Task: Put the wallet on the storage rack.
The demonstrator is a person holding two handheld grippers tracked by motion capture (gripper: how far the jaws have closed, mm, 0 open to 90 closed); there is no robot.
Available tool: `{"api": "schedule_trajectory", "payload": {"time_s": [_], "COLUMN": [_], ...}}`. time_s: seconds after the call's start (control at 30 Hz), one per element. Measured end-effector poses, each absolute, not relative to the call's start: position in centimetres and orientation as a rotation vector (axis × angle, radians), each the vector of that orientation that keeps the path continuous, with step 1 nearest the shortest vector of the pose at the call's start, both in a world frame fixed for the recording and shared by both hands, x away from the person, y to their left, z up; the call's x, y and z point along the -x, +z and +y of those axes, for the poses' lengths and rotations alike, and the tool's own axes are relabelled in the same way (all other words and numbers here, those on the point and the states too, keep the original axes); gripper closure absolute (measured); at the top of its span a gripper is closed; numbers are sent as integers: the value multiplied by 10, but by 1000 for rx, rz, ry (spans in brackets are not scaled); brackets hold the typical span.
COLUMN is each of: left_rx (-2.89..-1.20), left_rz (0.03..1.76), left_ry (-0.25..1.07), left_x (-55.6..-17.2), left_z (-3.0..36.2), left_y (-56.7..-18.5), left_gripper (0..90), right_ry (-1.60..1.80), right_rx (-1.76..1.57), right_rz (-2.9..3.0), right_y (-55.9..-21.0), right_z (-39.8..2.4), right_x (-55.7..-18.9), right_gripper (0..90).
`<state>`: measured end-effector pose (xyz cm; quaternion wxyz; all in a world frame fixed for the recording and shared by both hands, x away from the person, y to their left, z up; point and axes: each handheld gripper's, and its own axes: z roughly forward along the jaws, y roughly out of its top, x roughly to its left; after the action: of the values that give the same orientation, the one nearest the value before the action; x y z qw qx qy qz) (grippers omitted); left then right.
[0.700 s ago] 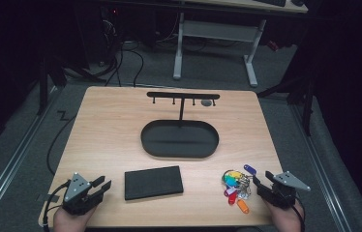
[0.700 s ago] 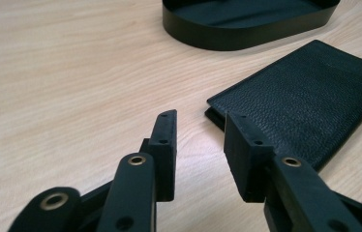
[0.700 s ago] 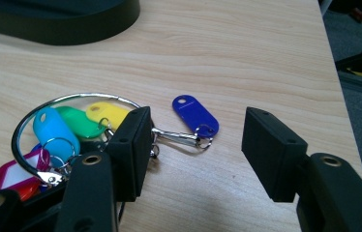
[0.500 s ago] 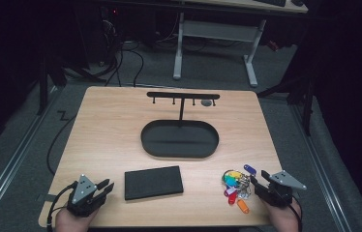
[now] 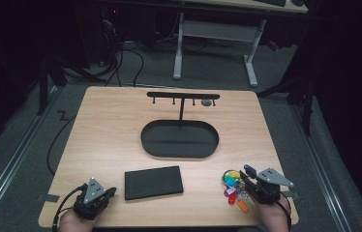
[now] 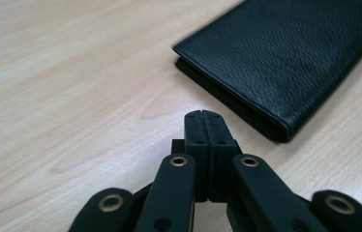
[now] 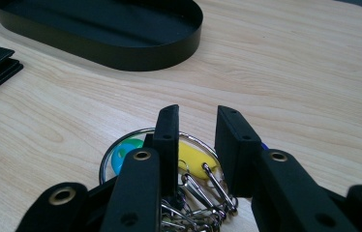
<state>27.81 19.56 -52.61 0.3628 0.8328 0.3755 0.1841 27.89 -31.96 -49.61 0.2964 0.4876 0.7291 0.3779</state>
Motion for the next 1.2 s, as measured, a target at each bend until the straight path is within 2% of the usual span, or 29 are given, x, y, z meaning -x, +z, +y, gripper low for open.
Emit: {"api": "schedule_trajectory", "payload": {"time_s": [0.43,0.63,0.73,0.83,0.93,1.07,1.2], "left_rx": [-2206,-2230,-2267,-2256,-2220,-2156,-2150], "left_rz": [818,689,618,637,684,723,692], "left_ry": [428,364,364,365,401,437,443], "left_x": [-265,-251,-246,-246,-248,-253,-260], "left_z": [174,154,144,150,161,165,155], "left_y": [-529,-525,-525,-523,-520,-513,-510], "left_gripper": [896,877,838,811,757,615,488], "right_ry": [1011,1020,1021,1026,1025,1022,1019], "right_rx": [-1308,-1300,-1312,-1323,-1321,-1331,-1356], "right_rz": [1966,1959,1956,1957,1956,1945,1954], "right_y": [-501,-500,-500,-501,-501,-501,-503], "right_z": [-324,-325,-326,-327,-328,-331,-336], "right_x": [-285,-286,-287,-286,-285,-283,-277], "right_gripper": [671,655,653,648,643,628,626]}}
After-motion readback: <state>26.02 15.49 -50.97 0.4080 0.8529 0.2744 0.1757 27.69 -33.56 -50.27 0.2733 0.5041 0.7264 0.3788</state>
